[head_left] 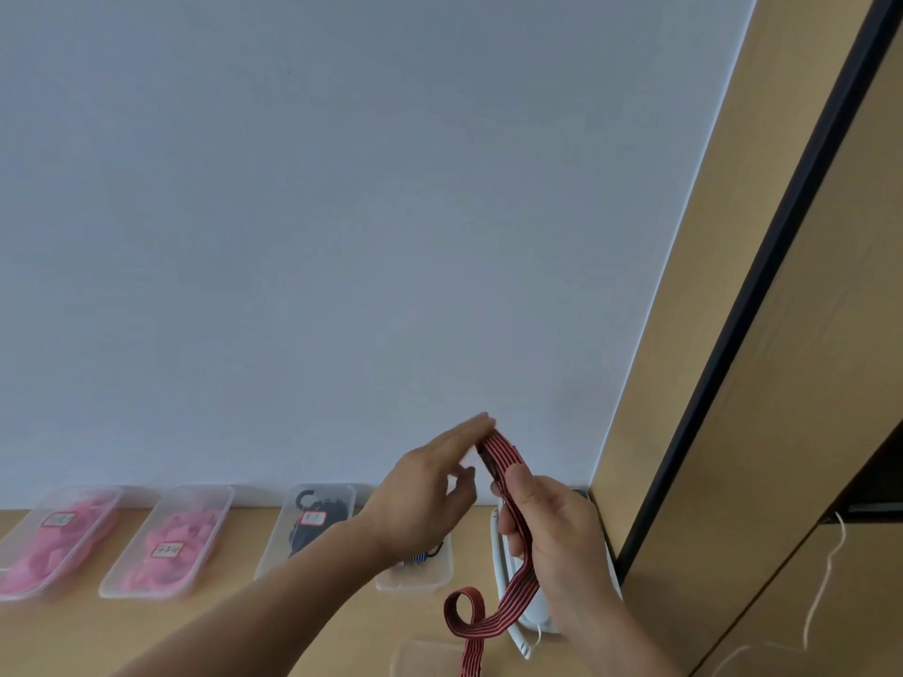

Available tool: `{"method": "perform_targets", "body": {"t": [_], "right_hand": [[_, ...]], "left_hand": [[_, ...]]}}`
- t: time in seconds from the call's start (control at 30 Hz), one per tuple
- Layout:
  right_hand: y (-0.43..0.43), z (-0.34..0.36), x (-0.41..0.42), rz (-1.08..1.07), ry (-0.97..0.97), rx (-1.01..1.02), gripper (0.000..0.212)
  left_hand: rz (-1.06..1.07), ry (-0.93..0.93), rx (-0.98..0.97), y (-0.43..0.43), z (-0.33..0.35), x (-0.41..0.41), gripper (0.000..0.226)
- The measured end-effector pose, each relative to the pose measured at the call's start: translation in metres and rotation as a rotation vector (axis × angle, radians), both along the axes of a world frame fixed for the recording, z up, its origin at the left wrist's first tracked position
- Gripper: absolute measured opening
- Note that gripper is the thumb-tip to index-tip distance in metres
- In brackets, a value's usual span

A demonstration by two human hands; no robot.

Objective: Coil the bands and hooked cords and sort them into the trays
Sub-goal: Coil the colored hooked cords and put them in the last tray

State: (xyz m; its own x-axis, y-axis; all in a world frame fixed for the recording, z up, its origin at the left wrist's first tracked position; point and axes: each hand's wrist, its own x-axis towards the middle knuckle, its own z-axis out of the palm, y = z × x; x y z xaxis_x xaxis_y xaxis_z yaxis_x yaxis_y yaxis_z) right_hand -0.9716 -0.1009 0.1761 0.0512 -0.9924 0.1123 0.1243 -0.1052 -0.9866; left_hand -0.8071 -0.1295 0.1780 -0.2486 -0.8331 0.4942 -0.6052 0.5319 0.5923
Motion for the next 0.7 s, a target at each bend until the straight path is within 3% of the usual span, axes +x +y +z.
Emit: {"method": "perform_targets", "body": {"t": [0.1,0.17,0.37,0.5,0.7], "right_hand": [[-0.001,0.003,-0.002,-0.006,0.028,-0.043,0.052],[0.0,0.003,-0.002,-0.003,0.056,-0.053,0.045],[-0.002,0.0,-0.003,-0.007,0.144,-0.016,0.038],[-0.003,-0.007,-0.003,-0.033,0.17,0.031,0.049],[-0.004,-0.013,-0.001,-0.017,0.165,0.06,0.035]], "left_hand": [[-0.092,0.562,0.696,-0.001,0.015,-0.003,0.046],[-0.213,0.691,0.859,-0.002,0.022,-0.005,0.049],[-0.216,0.815,0.761,-0.001,0.025,-0.011,0.049],[-0.164,0.667,0.571,0.001,0.028,-0.011,0.04],[-0.065,0.422,0.314,0.002,0.022,-0.016,0.037]]}}
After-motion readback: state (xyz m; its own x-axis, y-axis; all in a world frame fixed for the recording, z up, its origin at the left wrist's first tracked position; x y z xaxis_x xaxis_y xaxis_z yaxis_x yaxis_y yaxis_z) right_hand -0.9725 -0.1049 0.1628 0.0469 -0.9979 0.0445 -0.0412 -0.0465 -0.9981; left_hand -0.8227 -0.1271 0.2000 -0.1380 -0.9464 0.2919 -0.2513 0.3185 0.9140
